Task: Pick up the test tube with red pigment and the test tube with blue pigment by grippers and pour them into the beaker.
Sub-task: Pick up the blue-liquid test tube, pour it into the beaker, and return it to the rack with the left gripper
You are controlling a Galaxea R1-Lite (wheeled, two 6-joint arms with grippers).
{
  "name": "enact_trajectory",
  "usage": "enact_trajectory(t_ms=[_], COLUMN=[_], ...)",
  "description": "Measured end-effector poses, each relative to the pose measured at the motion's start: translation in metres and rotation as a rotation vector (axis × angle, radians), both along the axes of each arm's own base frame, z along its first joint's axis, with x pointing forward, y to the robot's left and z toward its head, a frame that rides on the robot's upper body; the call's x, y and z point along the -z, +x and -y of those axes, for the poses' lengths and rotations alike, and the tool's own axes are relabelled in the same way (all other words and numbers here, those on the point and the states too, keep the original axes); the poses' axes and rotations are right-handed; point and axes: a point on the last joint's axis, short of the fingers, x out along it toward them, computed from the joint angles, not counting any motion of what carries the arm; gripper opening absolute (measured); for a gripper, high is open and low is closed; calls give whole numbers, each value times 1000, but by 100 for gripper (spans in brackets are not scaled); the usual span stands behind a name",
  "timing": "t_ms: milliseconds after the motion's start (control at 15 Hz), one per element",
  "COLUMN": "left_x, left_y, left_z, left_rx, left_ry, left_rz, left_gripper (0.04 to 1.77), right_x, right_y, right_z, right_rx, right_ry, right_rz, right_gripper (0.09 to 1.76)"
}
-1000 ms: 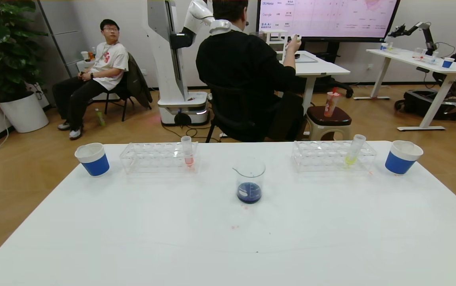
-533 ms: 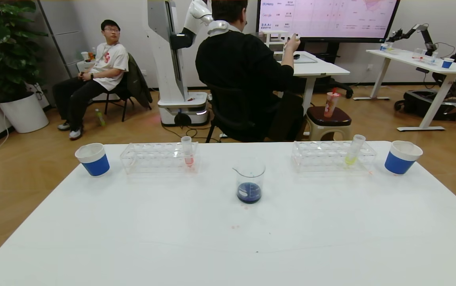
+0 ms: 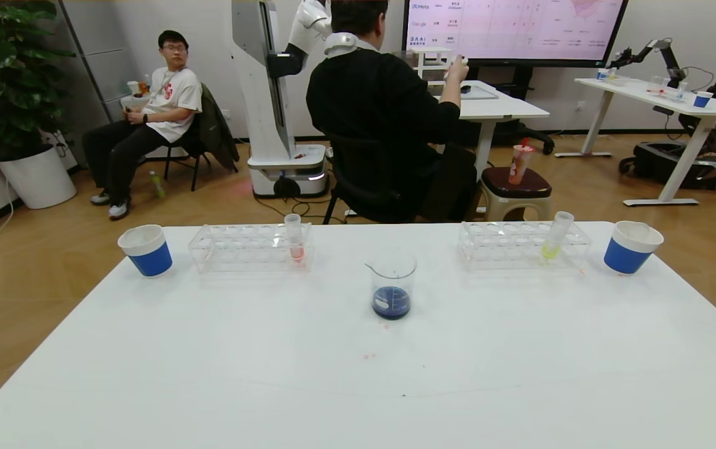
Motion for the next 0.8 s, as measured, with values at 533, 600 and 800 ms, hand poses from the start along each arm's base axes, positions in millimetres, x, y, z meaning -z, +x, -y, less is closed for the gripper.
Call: enact_trajectory(t_ms=[533, 600, 800], left_x=[43, 43, 43], left_y=[12, 12, 12], left_z=[0, 0, 0], left_rx=[-14, -17, -16], left_ry=[-20, -30, -65], left_rz=[-218, -217, -215], left_gripper=[174, 174, 174], right_x=[0, 0, 0], right_y=[0, 0, 0], right_z=[0, 0, 0], right_rx=[1, 1, 1], right_ry=[5, 5, 5], right_rz=[2, 1, 1], right_gripper=[174, 174, 174])
